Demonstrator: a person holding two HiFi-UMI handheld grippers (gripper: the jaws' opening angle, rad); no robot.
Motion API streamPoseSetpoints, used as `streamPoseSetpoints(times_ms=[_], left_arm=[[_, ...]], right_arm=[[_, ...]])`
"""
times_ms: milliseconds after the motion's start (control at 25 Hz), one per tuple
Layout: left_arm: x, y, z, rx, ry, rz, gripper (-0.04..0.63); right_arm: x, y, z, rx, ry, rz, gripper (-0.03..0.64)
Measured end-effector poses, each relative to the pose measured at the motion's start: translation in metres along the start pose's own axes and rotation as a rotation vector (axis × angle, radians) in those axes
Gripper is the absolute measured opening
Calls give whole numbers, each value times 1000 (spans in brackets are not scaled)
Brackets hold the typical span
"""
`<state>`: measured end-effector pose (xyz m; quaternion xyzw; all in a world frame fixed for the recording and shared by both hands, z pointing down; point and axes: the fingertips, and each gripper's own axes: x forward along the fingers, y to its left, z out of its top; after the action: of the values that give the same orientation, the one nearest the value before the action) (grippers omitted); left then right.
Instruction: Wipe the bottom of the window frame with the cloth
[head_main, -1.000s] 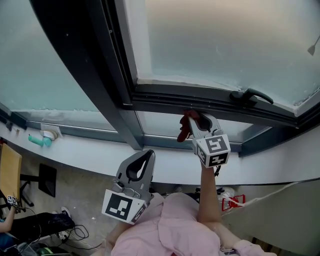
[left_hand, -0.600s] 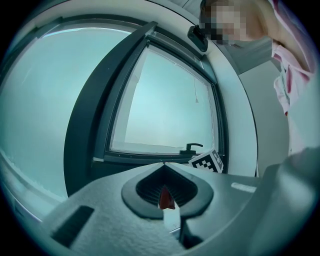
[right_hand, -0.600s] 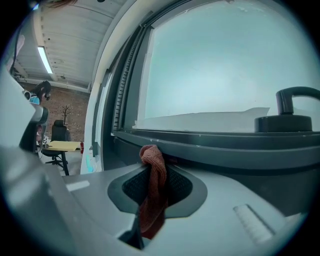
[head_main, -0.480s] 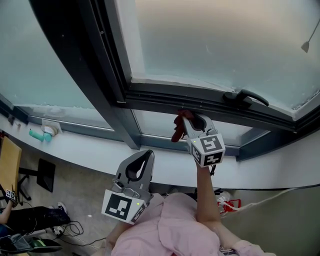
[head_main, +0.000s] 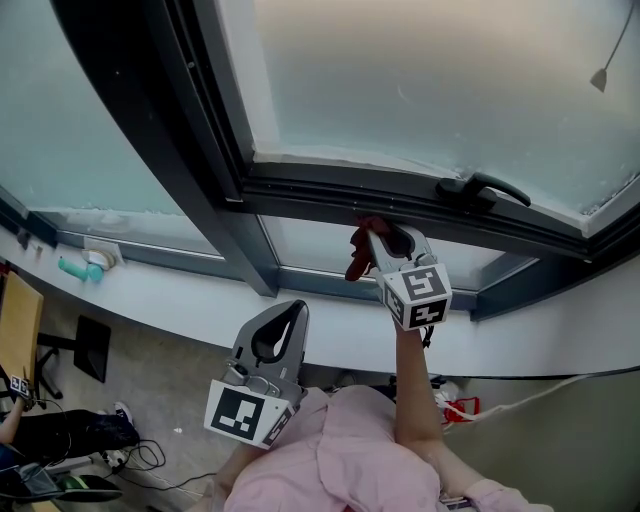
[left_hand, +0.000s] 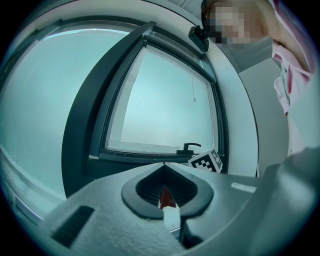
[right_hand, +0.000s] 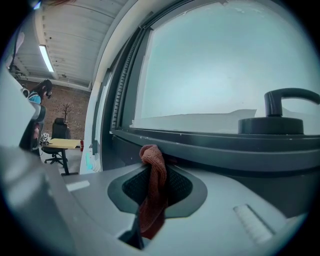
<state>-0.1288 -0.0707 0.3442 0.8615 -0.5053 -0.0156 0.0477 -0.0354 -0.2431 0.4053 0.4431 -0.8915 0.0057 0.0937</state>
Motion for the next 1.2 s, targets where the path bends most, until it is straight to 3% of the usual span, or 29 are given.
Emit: streamPoseSetpoints(times_ms=[720,1200], left_arm=[[-2,-25,-4,9,-6,58,-2],[11,-49,-5,24,-1,49,-2]], right_arm=[[-24,-30,-7,30,-30,-1,64],[-38,-47,-12,38,-41,-4,64]])
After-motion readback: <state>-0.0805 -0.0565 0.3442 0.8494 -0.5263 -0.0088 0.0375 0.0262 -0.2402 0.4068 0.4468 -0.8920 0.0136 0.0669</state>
